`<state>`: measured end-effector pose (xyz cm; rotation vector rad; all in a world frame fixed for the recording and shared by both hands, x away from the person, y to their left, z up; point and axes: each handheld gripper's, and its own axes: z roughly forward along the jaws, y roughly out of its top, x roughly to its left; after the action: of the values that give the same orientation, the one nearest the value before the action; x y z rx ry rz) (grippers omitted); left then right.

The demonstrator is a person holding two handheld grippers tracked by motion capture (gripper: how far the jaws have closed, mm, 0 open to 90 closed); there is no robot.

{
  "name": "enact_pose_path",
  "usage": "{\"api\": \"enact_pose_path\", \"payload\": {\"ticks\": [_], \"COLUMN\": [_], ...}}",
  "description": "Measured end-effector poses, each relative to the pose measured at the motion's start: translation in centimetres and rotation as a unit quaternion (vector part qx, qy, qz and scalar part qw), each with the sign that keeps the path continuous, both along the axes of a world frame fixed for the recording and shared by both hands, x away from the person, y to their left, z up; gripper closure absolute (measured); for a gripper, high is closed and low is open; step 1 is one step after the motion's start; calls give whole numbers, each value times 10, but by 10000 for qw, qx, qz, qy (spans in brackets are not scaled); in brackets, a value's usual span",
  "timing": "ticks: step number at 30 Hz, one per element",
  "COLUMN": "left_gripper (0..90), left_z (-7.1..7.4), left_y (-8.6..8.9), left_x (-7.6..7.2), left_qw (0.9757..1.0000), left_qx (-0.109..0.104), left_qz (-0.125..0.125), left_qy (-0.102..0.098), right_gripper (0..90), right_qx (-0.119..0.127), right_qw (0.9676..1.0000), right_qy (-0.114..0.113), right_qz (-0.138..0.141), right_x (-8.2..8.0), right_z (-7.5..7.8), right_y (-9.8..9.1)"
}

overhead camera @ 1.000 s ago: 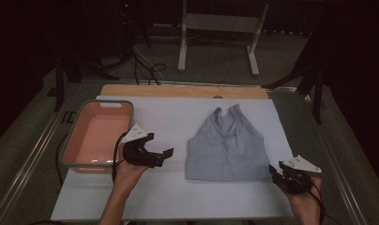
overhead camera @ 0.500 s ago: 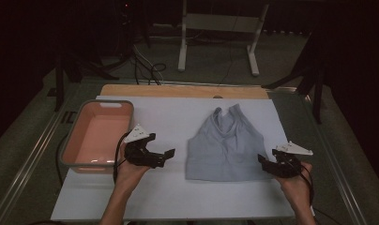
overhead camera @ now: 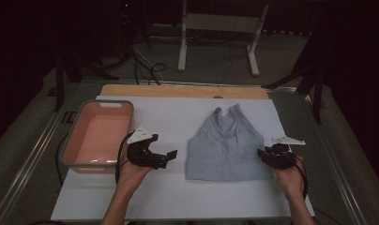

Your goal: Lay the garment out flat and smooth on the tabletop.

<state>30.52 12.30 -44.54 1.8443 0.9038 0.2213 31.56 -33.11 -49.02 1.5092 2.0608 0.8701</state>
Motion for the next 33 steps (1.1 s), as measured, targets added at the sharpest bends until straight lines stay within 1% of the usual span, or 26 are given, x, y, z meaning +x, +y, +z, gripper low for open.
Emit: {"api": "enact_pose_path", "payload": {"ticks": [3, 5, 10, 16, 18, 21, 24, 28, 29, 30, 31, 33], "left_gripper": [3, 2, 3, 3, 3, 4, 13, 29, 29, 37, 37, 72], "left_z": [-2, -3, -5, -8, -11, -14, -18, -21, -23, -23, -25, -27], "left_y": [-3, -4, -10, -15, -19, -25, -31, -36, -41, -41, -46, -50], "left_x": [0, 0, -1, -2, -2, -1, -2, -2, -2, -2, -3, -4], "left_qw": [10000, 10000, 9999, 9998, 9995, 9990, 9985, 9980, 9976, 9976, 9975, 9974], "left_qx": [20, 23, 40, 76, 80, 139, 172, 209, 241, 241, 288, 330], "left_qz": [-31, -54, -97, -153, -195, -277, -342, -408, -439, -439, -445, -434], "left_qy": [16, 33, 76, 141, 226, 326, 384, 435, 474, 474, 476, 474], "right_gripper": [794, 840, 851, 851, 851, 851, 851, 851, 851, 851, 851, 851], "right_qx": [-70, -94, -102, -229, -244, -298, -333, -309, -304, -304, -312, -317], "right_qw": [9999, 9999, 9999, 9997, 9996, 9993, 9991, 9990, 9990, 9990, 9988, 9986], "right_qy": [70, 53, 13, -18, -9, -13, -6, 12, 20, 20, 21, 31], "right_qz": [62, 80, 11, -129, -154, -216, -263, -311, -329, -329, -369, -418], "right_x": [-1, -2, -7, -14, -15, -18, -22, -25, -26, -26, -27, -29], "right_z": [-1, 0, 3, 5, 5, 7, 8, 9, 9, 9, 9, 10], "right_y": [4, 5, 2, -5, -6, -11, -14, -19, -20, -20, -23, -26]}}
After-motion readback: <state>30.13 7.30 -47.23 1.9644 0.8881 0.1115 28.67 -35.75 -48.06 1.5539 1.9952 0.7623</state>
